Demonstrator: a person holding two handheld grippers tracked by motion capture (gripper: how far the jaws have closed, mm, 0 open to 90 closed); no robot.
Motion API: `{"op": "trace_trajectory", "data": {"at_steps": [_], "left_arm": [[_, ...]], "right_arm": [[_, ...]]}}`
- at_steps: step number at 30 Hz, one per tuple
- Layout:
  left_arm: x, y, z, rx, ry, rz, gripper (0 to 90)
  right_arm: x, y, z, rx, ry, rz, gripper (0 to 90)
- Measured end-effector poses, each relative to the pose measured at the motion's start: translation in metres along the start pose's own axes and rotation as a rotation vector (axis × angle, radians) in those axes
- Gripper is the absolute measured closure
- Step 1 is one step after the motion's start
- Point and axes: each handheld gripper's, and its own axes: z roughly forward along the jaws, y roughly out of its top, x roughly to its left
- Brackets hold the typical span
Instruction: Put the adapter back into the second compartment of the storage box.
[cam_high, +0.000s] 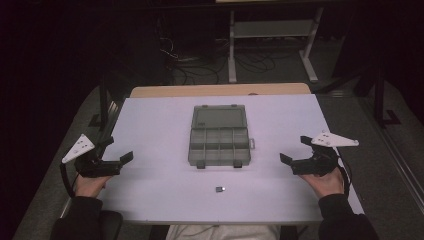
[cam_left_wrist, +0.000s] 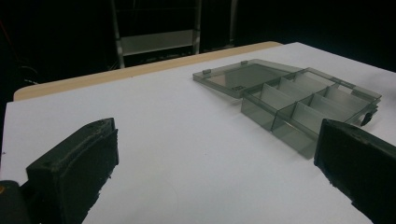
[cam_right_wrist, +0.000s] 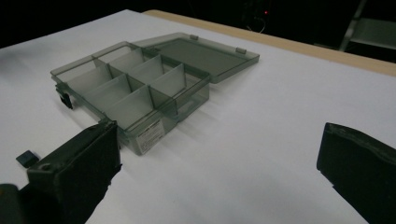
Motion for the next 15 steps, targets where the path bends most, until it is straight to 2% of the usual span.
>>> {"op": "trace_trajectory", "data": {"at_steps": [1, 6, 7, 9, 15], "left_arm": [[-0.0001, 0.0002, -0.0001, 0.000, -0.004, 0.000, 0.0], [-0.0002, 0.0003, -0.0017, -0.007, -0.008, -0.001, 0.0], [-0.0007, 0.0006, -0.0025, -0.017, -0.020, -0.012, 0.0], [-0.0019, 0.0010, -0.0035, -0.020, -0.030, -0.008, 0.0], [-0.0025, 0.0014, -0.0051, -0.024, -0.037, -0.018, 0.0]], "right_arm": [[0.0009, -0.0002, 0.0017, 0.012, 0.007, -0.007, 0.0], [0.0020, 0.0002, 0.0005, 0.004, 0.010, -0.009, 0.0], [0.0023, 0.0004, -0.0013, -0.005, 0.007, -0.005, 0.0], [0.0020, 0.0008, -0.0020, -0.005, -0.002, -0.005, 0.0], [0.0031, 0.0010, -0.0034, -0.005, -0.006, -0.010, 0.0]]}}
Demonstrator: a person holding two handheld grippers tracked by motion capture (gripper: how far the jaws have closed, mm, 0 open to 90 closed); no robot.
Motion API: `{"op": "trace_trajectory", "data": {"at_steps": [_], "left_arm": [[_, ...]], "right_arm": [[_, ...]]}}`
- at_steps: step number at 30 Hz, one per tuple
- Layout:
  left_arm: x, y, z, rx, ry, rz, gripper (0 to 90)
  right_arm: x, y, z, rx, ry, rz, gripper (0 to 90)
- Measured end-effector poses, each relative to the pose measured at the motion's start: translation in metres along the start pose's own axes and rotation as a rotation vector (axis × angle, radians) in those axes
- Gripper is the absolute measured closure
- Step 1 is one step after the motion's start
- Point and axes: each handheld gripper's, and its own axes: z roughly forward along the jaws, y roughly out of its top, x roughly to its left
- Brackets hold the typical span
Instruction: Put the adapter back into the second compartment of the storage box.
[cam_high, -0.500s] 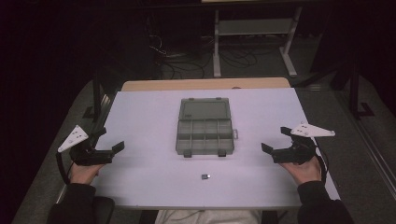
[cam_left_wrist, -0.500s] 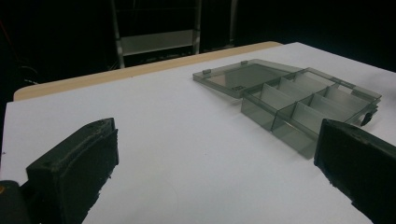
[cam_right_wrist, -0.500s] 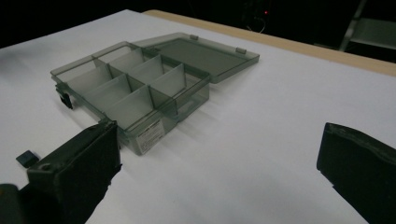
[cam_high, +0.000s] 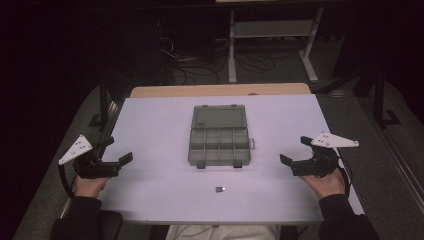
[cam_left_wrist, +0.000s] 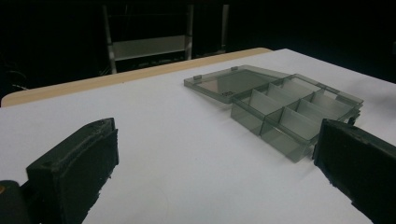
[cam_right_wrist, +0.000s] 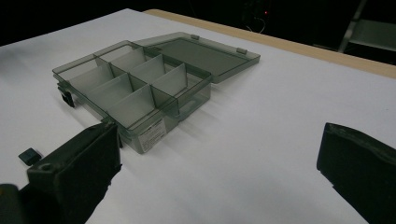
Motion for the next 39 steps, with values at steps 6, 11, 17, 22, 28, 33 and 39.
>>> {"op": "trace_trajectory", "data": {"at_steps": [6, 11, 17, 22, 28, 33, 39], "left_arm": [[0.000, 0.004, -0.002, 0.006, 0.003, -0.004, 0.0], [-0.002, 0.011, -0.003, 0.011, -0.001, 0.011, 0.0], [-0.009, 0.018, 0.001, 0.047, -0.012, 0.053, 0.0], [-0.014, 0.023, 0.005, 0.085, -0.019, 0.088, 0.0], [-0.016, 0.028, 0.012, 0.116, -0.039, 0.102, 0.0], [-0.020, 0.032, 0.015, 0.119, -0.051, 0.121, 0.0], [-0.026, 0.037, 0.020, 0.133, -0.070, 0.139, 0.0]], "right_arm": [[0.000, -0.001, 0.000, 0.004, 0.003, 0.008, 0.0], [0.000, -0.001, 0.000, 0.008, 0.005, 0.008, 0.0], [-0.001, -0.002, 0.000, 0.012, 0.001, 0.016, 0.0], [-0.001, -0.002, 0.000, 0.011, 0.002, 0.013, 0.0], [-0.001, -0.002, 0.001, 0.016, 0.007, 0.011, 0.0], [-0.001, -0.003, 0.001, 0.021, 0.010, 0.007, 0.0], [0.000, -0.002, 0.002, 0.023, 0.007, 0.003, 0.0]]}}
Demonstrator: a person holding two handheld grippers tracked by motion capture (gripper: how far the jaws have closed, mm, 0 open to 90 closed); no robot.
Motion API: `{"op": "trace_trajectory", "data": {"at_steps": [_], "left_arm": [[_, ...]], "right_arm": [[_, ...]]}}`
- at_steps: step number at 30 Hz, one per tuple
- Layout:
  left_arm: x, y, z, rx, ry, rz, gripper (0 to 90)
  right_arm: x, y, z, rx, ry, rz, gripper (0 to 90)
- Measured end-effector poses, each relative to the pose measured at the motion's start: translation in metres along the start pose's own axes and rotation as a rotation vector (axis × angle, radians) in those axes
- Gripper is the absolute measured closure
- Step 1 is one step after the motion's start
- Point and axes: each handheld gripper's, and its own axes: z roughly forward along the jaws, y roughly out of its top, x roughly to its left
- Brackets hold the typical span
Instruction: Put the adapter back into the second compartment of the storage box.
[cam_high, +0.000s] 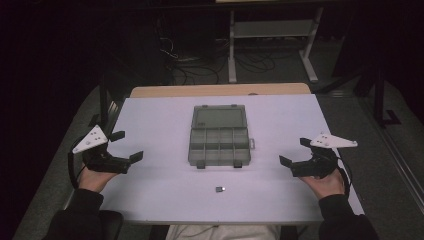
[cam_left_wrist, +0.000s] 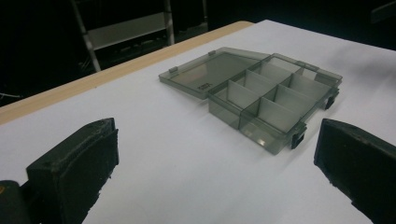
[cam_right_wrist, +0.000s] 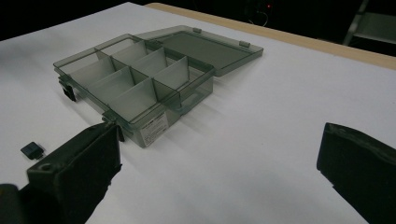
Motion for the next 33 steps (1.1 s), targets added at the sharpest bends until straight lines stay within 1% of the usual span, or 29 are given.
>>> {"op": "trace_trajectory", "data": {"at_steps": [2, 3, 7, 8, 11, 22, 33], "left_arm": [[0.000, 0.000, 0.000, 0.000, 0.000, 0.000, 0.0], [-0.003, 0.004, 0.003, 0.005, -0.012, 0.011, 0.0], [-0.006, 0.006, 0.007, 0.016, -0.023, 0.020, 0.0], [-0.007, 0.008, 0.009, 0.027, -0.027, 0.032, 0.0], [-0.010, 0.010, 0.012, 0.035, -0.037, 0.039, 0.0], [-0.024, 0.023, 0.029, 0.067, -0.102, 0.076, 0.0], [-0.034, 0.030, 0.046, 0.107, -0.144, 0.103, 0.0]], "right_arm": [[0.000, 0.000, 0.000, 0.000, 0.000, -0.001, 0.0], [0.000, 0.000, 0.000, 0.000, 0.000, -0.001, 0.0], [0.001, 0.000, 0.001, 0.006, 0.003, -0.003, 0.0], [0.001, 0.000, 0.001, 0.007, 0.003, -0.004, 0.0], [0.001, 0.000, 0.002, 0.010, 0.007, -0.009, 0.0], [0.003, 0.000, 0.003, 0.018, 0.019, -0.010, 0.0], [0.003, 0.000, 0.004, 0.020, 0.021, -0.012, 0.0]]}}
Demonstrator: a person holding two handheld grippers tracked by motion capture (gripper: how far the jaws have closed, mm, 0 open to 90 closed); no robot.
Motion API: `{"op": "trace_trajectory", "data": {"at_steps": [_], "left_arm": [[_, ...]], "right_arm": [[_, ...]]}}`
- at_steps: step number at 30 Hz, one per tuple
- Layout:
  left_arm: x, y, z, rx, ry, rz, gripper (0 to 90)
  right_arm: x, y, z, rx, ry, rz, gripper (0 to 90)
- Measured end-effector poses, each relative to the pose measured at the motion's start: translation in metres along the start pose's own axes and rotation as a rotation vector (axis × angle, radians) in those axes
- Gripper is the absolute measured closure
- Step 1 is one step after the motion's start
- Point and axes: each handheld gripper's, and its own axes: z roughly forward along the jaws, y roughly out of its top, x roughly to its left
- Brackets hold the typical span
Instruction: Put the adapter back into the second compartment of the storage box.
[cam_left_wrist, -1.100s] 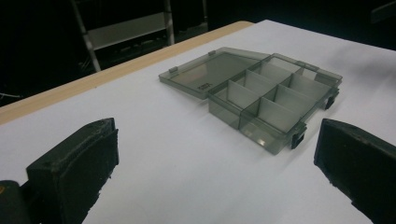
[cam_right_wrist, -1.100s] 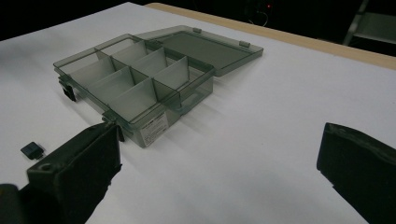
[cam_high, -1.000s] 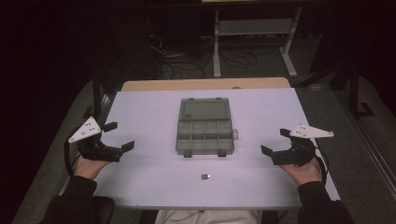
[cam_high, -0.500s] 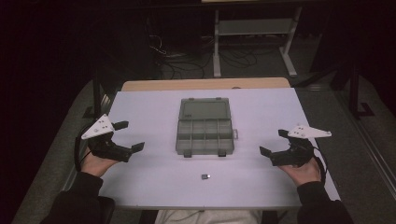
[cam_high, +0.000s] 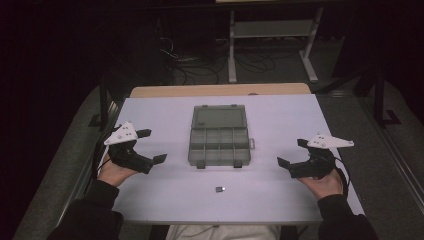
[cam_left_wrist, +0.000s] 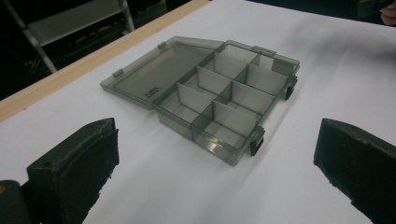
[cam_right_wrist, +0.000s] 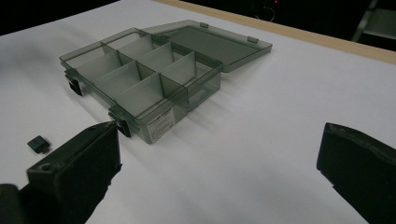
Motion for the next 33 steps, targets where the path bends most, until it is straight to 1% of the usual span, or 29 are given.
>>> {"op": "trace_trajectory", "data": {"at_steps": [6, 7, 9, 26, 30, 31, 33], "left_arm": [[-0.003, 0.002, 0.007, 0.017, -0.020, 0.012, 0.0], [-0.005, 0.003, 0.011, 0.025, -0.030, 0.014, 0.0], [-0.006, 0.004, 0.013, 0.032, -0.040, 0.016, 0.0], [-0.019, 0.011, 0.042, 0.087, -0.108, 0.050, 0.0], [-0.023, 0.011, 0.048, 0.104, -0.120, 0.061, 0.0], [-0.025, 0.011, 0.053, 0.119, -0.129, 0.071, 0.0], [-0.028, 0.011, 0.057, 0.129, -0.138, 0.078, 0.0]], "right_arm": [[0.000, 0.000, 0.000, 0.002, 0.003, 0.000, 0.0], [0.000, 0.000, 0.000, 0.004, 0.004, -0.001, 0.0], [0.000, 0.000, 0.000, 0.004, 0.005, -0.002, 0.0], [0.001, 0.000, 0.002, 0.011, 0.010, -0.004, 0.0], [0.001, 0.000, 0.002, 0.013, 0.010, -0.007, 0.0], [0.001, 0.000, 0.002, 0.014, 0.010, -0.008, 0.0], [0.002, 0.000, 0.002, 0.016, 0.011, -0.008, 0.0]]}}
